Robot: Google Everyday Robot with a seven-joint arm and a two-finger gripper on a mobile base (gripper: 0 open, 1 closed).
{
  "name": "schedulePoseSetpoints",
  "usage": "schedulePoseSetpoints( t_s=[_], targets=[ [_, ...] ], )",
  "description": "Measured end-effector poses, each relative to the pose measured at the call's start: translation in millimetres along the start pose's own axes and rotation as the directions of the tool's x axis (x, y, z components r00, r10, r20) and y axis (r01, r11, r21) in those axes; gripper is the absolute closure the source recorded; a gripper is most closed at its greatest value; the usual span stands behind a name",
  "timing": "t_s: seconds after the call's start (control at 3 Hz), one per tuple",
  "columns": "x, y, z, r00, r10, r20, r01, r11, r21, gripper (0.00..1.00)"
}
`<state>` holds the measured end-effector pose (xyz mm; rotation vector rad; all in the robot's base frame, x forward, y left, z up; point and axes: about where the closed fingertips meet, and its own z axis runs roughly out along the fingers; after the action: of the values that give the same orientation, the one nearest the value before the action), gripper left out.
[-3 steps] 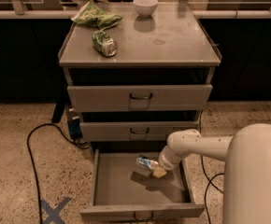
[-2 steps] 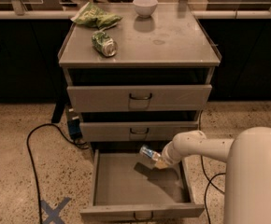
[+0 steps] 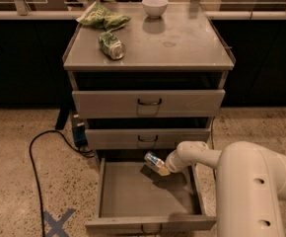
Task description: Place redbull can into bottom drawer
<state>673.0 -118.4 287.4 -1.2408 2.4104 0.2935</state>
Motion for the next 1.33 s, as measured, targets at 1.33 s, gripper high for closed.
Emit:
schedulePoseSetpoints(
  t_s=[1.33],
  targets=[
    [56.8,58.4,93.5,0.995,-0.011,-0.099,-0.010,0.9777,-0.210,1.00]
  ],
)
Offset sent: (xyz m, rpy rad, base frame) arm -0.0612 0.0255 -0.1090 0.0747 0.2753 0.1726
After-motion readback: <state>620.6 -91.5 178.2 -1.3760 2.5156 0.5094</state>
